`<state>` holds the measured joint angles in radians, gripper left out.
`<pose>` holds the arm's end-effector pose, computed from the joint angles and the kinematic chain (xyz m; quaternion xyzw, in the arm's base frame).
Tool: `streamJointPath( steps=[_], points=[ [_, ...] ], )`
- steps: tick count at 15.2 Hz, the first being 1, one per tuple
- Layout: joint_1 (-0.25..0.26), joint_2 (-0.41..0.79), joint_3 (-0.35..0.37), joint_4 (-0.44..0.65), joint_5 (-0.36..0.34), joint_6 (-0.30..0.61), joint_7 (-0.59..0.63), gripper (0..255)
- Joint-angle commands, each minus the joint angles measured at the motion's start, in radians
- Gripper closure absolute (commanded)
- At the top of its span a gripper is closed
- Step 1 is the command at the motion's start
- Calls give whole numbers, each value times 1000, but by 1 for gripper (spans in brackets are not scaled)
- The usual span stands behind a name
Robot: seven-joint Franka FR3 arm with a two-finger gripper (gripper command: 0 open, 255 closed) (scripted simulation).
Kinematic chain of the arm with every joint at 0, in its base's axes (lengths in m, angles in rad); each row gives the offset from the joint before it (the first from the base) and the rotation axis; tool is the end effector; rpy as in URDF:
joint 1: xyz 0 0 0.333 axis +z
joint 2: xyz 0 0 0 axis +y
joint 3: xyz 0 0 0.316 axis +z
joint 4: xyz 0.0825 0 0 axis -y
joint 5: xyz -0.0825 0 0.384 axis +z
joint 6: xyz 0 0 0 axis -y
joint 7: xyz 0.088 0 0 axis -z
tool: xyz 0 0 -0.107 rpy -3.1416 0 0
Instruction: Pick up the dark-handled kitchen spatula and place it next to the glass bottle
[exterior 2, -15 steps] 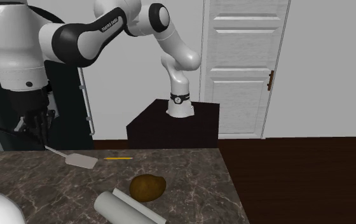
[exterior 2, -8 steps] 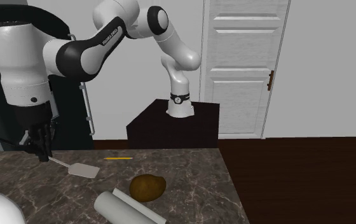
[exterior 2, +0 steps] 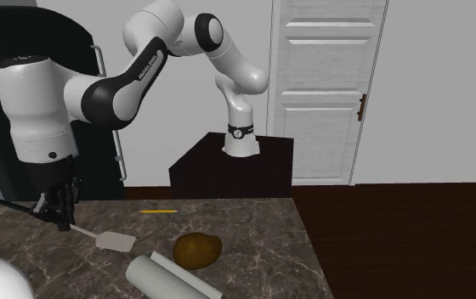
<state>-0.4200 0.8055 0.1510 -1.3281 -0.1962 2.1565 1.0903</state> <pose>0.7086 -0.2305 0.2569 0.7954 -0.6052 0.0265 0.0197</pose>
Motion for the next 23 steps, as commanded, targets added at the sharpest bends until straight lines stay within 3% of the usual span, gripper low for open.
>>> streamJointPath(
  steps=[1, 23],
  points=[
    [2, 15, -2, -2, -3, 17, 4, 255],
    [15, 191, -23, 36, -23, 155, 20, 255]
  ],
)
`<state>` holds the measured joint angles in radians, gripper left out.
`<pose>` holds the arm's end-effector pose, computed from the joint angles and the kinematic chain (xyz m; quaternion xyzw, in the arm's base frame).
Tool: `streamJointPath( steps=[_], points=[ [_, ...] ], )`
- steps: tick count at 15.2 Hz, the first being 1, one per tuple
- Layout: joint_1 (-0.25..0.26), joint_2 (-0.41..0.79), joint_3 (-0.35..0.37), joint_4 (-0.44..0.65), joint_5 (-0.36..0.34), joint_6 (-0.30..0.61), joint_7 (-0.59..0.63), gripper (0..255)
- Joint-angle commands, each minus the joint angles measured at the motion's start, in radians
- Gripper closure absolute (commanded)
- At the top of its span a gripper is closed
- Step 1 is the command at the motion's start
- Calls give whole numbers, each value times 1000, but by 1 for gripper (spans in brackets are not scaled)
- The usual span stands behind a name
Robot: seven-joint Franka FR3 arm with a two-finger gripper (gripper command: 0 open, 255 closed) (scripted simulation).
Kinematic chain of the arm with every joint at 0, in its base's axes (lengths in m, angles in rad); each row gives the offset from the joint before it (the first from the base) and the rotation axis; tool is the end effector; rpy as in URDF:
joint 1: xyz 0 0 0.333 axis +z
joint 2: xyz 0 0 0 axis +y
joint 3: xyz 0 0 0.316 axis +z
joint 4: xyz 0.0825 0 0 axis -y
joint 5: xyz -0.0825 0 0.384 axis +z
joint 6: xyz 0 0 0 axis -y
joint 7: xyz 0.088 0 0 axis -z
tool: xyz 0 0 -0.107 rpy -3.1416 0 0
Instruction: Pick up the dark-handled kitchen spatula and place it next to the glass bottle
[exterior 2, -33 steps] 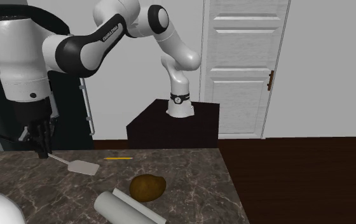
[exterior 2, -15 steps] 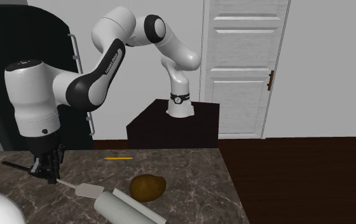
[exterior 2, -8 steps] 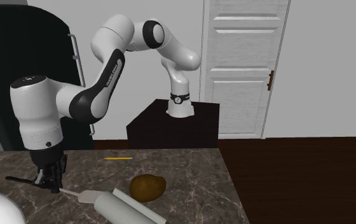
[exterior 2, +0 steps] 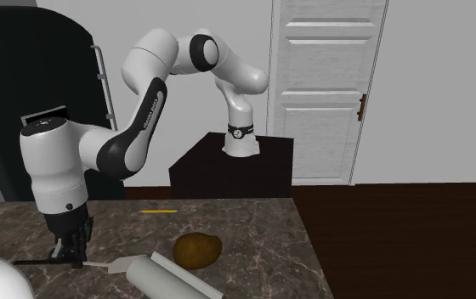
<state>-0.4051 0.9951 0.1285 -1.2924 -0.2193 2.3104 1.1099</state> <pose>0.7090 -0.2297 0.1446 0.7954 -0.6052 0.0265 0.0196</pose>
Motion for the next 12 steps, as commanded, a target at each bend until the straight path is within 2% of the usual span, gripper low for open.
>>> streamJointPath(
  steps=[1, 5, 6, 12],
  points=[
    [1, 1, 0, 0, 0, 1, 1, 255],
    [0, 1, 0, 0, 0, 1, 1, 255],
    [0, 1, 0, 0, 0, 1, 1, 0],
    [-1, -26, 3, -14, 2, -12, 0, 0]
  ],
)
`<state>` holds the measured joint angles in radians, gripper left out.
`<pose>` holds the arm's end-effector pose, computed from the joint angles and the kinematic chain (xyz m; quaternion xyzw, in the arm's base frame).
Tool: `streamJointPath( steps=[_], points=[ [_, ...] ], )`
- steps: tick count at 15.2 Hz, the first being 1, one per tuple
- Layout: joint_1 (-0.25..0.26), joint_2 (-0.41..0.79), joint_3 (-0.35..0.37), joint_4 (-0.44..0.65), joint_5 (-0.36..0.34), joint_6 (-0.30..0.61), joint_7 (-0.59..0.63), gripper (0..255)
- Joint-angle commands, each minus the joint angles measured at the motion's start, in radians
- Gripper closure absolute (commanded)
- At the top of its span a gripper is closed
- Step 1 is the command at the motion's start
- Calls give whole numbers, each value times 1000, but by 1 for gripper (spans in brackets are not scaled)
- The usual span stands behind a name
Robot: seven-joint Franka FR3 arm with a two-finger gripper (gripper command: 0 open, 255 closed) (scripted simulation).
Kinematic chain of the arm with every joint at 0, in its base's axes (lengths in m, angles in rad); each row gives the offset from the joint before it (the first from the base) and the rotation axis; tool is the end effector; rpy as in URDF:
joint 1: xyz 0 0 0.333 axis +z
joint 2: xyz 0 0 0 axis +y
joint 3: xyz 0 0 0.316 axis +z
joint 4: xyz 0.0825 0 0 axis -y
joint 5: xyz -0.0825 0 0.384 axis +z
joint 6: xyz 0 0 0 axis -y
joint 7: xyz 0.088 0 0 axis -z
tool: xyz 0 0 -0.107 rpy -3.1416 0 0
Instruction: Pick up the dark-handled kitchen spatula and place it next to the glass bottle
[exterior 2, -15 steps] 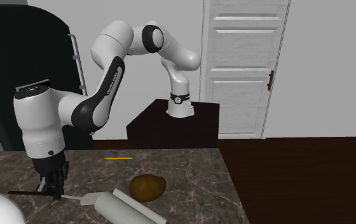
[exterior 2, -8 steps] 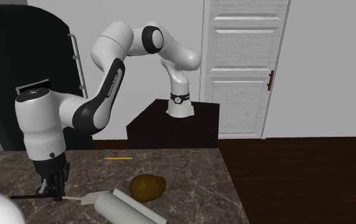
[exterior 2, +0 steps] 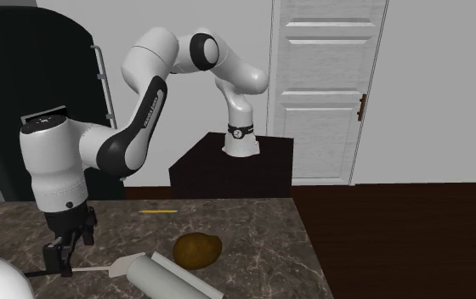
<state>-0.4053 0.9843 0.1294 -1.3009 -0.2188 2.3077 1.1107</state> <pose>0.7085 -0.2290 0.1488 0.7954 -0.6052 0.0264 0.0197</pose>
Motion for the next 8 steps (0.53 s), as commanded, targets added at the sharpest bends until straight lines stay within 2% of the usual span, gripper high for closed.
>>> streamJointPath(
  steps=[1, 3, 8],
  points=[
    [-2, -42, 5, -18, 4, -24, -1, 0],
    [-4, -87, 10, -35, 8, -52, -2, 0],
    [-4, -87, 10, -35, 8, -52, -2, 0]
  ],
)
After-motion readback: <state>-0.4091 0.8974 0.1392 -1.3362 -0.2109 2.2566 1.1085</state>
